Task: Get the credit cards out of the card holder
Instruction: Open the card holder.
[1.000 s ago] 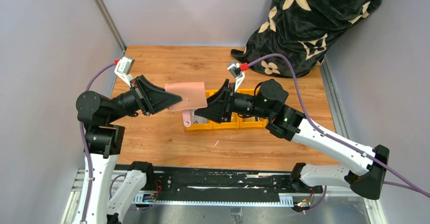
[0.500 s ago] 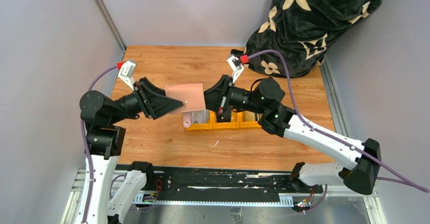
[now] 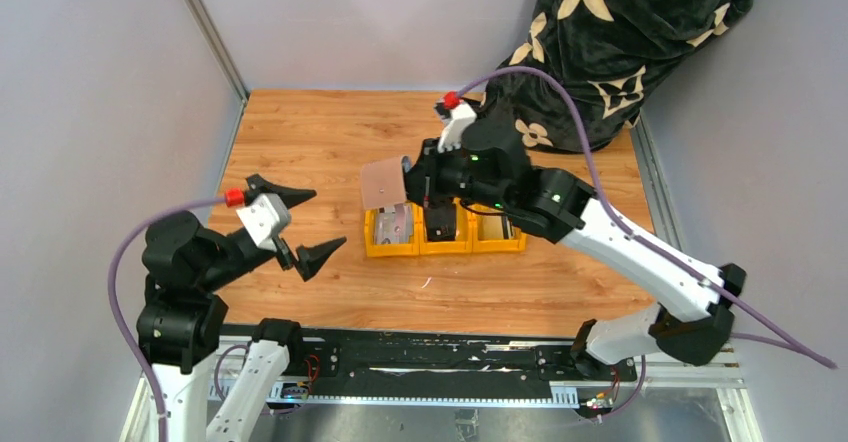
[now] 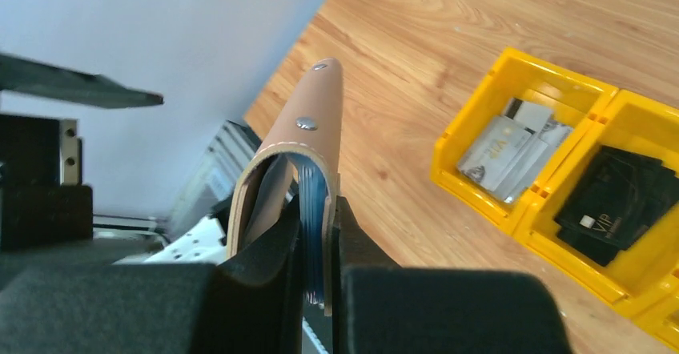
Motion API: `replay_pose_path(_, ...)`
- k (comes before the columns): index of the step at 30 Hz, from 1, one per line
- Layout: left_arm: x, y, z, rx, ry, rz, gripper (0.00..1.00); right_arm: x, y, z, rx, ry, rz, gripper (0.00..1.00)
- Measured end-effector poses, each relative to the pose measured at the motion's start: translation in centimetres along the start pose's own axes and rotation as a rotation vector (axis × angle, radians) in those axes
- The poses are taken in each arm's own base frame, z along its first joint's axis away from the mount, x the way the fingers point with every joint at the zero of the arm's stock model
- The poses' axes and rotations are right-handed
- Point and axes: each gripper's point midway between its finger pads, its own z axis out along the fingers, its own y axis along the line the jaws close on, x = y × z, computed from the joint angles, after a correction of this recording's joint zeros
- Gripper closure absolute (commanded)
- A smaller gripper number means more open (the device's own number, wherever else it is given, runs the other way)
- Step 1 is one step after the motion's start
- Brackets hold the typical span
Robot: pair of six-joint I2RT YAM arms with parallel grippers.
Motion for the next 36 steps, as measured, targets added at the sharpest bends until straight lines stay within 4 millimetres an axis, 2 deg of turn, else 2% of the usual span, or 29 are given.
replay_pose_path(4,3.2,-0.8,-0.7,0.028,0.028,0.181,0.0,2.1,-0.4,3.0,0.159,0.097,-0.066,1.0)
replay_pose_path(6,4.0,-0.8,-0.6,0.037,0.039,0.231,0.0,3.4,-0.1,4.4,0.204,0.136,-0.104,1.0)
replay_pose_path(10,5.2,-0.1,-0.4,0.03,0.051,0.323,0.0,5.0,1.5,6.9,0.253,0.182,-0.168,1.0)
replay_pose_path(14,5.8,0.8,-0.2,-0.01,0.049,0.38,0.0,5.2,3.6,8.6,0.254,0.172,-0.198,1.0)
replay_pose_path(21,6.4,2.6,-0.5,-0.117,0.05,0.44,0.03,4.6,5.0,8.5,0.242,0.149,-0.214,1.0)
replay_pose_path(29,4.0,5.0,-1.1,-0.288,-0.038,0.468,0.25,5.1,4.2,7.9,0.262,0.163,-0.223,1.0)
replay_pose_path(36,3.3,5.6,-0.8,-0.31,-0.057,0.428,0.47,5.5,4.0,6.5,0.24,0.181,-0.232,1.0)
